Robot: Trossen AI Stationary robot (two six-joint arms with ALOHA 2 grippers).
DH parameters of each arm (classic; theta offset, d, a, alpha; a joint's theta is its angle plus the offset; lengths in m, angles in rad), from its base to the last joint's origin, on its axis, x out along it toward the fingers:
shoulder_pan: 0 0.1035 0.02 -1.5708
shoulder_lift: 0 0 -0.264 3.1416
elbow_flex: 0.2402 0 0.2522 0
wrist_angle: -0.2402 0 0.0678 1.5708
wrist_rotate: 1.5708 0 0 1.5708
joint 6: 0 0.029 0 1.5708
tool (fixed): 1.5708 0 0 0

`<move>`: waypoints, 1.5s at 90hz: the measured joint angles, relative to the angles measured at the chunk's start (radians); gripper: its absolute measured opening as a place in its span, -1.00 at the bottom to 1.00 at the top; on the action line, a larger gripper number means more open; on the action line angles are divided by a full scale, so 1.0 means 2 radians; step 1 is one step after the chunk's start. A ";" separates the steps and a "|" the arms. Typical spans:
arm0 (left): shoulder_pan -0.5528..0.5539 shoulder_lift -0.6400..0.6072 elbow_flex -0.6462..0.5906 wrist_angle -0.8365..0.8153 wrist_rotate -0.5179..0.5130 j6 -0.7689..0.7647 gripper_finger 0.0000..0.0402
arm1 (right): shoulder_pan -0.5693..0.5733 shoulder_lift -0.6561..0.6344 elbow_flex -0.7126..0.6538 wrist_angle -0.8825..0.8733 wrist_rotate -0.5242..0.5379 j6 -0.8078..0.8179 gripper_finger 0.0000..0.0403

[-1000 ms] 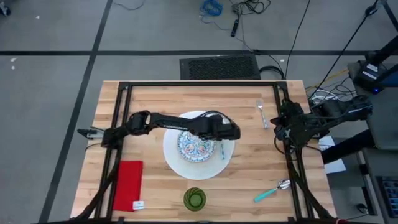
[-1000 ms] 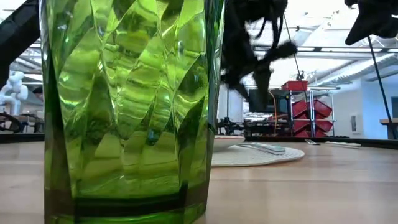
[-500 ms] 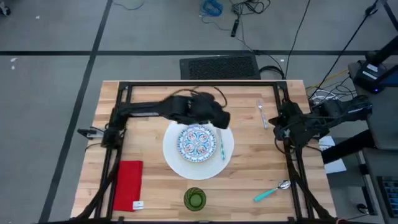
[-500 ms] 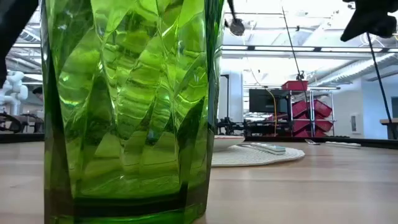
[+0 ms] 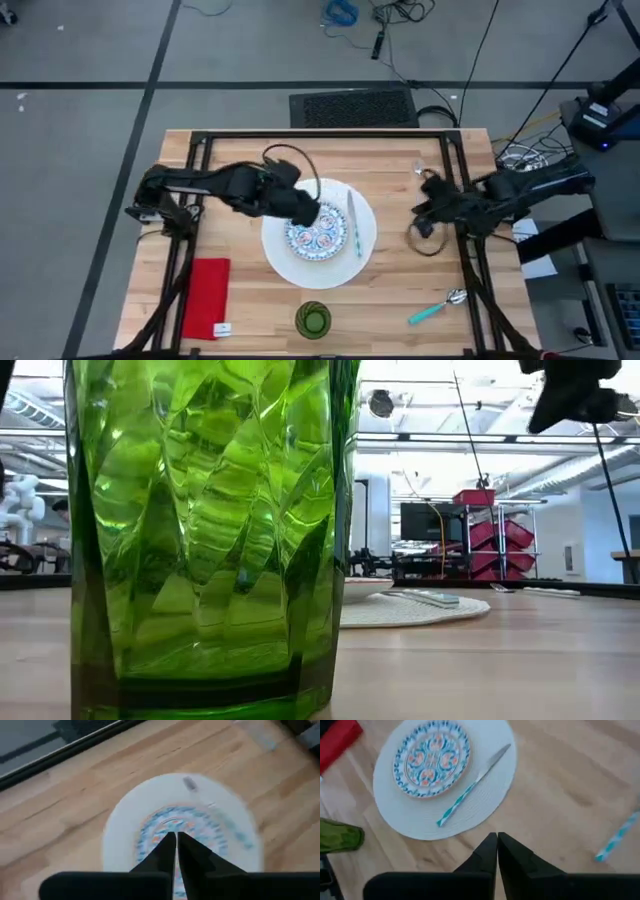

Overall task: Set table place
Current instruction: Put the white table knife to the right side of the blue patterned plate on the white tablemat

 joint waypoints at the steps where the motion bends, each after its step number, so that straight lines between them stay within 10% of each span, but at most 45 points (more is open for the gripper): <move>1: -0.001 -0.005 -0.010 0.007 0.000 0.000 -0.99 | -0.002 0.006 0.000 0.006 -0.003 0.000 -1.00; 56: -0.055 -0.323 -0.556 0.412 0.071 -0.044 -1.00 | -0.067 0.281 0.130 0.071 -0.082 0.089 -1.00; 135: -0.055 -0.331 -0.581 0.462 0.032 -0.016 -1.00 | -0.142 0.461 0.161 0.076 -0.143 0.080 -0.55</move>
